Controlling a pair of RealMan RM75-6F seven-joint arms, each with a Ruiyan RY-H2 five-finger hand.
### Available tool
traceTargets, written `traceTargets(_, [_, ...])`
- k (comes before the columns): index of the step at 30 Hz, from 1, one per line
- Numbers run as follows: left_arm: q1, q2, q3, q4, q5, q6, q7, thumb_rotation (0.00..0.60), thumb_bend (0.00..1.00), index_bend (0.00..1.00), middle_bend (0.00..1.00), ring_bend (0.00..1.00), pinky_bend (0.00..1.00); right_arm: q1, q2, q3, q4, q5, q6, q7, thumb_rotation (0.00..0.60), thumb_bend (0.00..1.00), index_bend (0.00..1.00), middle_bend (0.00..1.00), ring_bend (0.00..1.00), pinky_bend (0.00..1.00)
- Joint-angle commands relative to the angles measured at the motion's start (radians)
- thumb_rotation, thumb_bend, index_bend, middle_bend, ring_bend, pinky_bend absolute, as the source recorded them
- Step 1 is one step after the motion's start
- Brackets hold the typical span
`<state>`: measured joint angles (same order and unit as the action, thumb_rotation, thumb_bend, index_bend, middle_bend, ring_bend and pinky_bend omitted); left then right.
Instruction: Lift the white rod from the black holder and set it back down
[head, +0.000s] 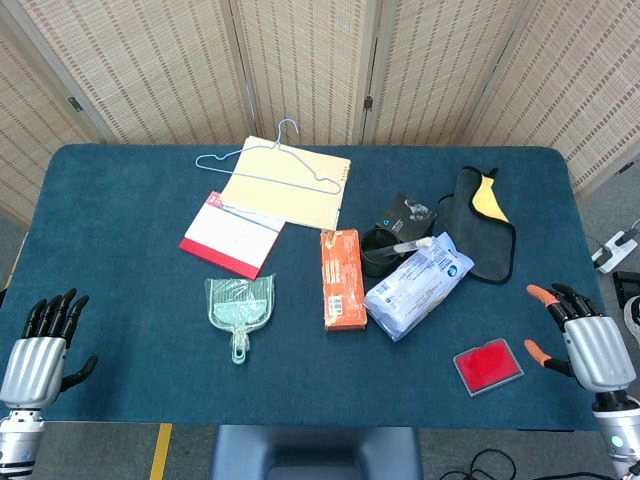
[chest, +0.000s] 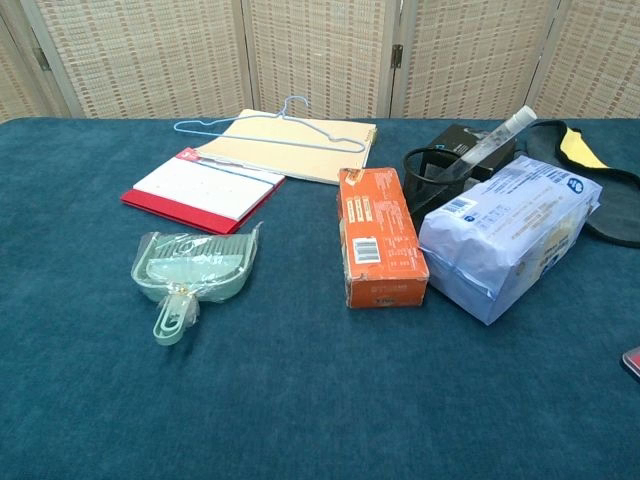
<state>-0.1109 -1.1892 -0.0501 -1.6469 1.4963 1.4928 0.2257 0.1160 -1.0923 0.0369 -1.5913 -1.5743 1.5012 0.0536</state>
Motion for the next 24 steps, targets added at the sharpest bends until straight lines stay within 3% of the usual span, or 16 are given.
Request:
traceTargets(1, [-0.006,-0.004,-0.002,-0.003,-0.007,-0.011,0.007,0.6,0.29,0.09,0.07,0.01,0.06,0.005,-0.003,0.003,-0.003,-0.001,-0.007,-0.011,0.6,0.18,0.18,0.27,0.14,0.25])
traceTargets(12, [-0.011,-0.009,-0.002,-0.005,-0.012,-0.018,0.01,0.6,0.29,0.09,0.07,0.01,0.06,0.03,-0.001,-0.001,-0.017,-0.009,-0.053,0.016,0.6,0.18,0.18,0.29,0.14,0.25])
traceTargets(15, [-0.012,-0.009,-0.001,-0.003,-0.01,-0.019,0.008,0.6,0.29,0.09,0.07,0.01,0.06,0.04,0.002,0.006,-0.024,0.007,-0.073,0.02,0.6,0.24,0.18,0.31,0.15,0.25])
traceTargets(18, [-0.013,-0.01,-0.002,-0.001,-0.01,-0.02,0.004,0.6,0.29,0.09,0.07,0.01,0.06,0.061,0.0,0.024,-0.027,0.039,-0.109,0.025,0.6,0.31,0.18,0.32,0.16,0.25])
traceTargets(24, [-0.015,-0.012,-0.002,0.002,-0.009,-0.021,-0.001,0.6,0.29,0.09,0.07,0.01,0.06,0.135,-0.011,0.089,-0.039,0.137,-0.218,0.06,0.6,0.35,0.22,0.33,0.16,0.25])
